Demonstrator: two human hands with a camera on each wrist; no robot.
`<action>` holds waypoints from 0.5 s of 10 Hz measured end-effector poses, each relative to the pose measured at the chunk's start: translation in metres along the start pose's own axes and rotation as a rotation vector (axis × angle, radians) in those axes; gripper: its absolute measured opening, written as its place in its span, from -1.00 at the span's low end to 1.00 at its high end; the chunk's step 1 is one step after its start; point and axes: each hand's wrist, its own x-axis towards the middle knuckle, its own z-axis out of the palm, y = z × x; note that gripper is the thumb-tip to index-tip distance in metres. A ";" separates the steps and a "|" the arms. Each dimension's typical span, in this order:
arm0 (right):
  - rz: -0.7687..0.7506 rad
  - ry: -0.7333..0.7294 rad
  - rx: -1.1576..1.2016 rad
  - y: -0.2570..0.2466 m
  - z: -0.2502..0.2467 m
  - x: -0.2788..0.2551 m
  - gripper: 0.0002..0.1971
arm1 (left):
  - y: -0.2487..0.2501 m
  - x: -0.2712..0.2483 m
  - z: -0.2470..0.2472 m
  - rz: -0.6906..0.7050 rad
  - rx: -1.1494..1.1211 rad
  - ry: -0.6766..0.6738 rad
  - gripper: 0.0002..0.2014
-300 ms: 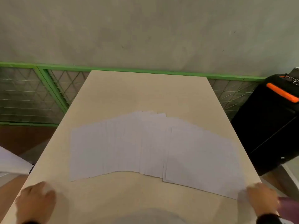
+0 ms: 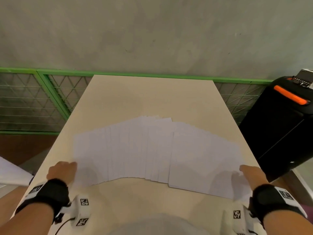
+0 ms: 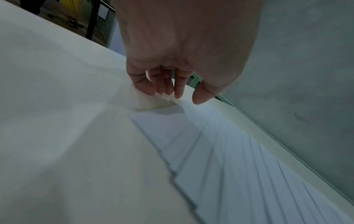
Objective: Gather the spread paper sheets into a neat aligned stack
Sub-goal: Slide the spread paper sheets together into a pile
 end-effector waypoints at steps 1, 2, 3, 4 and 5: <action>-0.009 -0.065 0.036 -0.012 0.005 0.004 -0.63 | 0.028 -0.005 -0.003 -0.100 -0.083 -0.055 -0.57; 0.030 -0.127 0.022 -0.014 -0.001 0.005 -0.54 | 0.043 -0.009 -0.006 -0.163 -0.229 -0.055 -0.51; 0.053 -0.083 0.007 -0.016 0.004 0.003 -0.55 | 0.048 -0.002 -0.007 -0.170 -0.336 -0.067 -0.47; 0.018 -0.039 0.030 -0.028 0.014 0.004 -0.69 | 0.051 -0.004 -0.011 -0.239 -0.395 -0.116 -0.53; 0.001 -0.026 0.076 -0.033 0.020 0.010 -0.73 | 0.050 -0.007 -0.019 -0.309 -0.507 -0.173 -0.65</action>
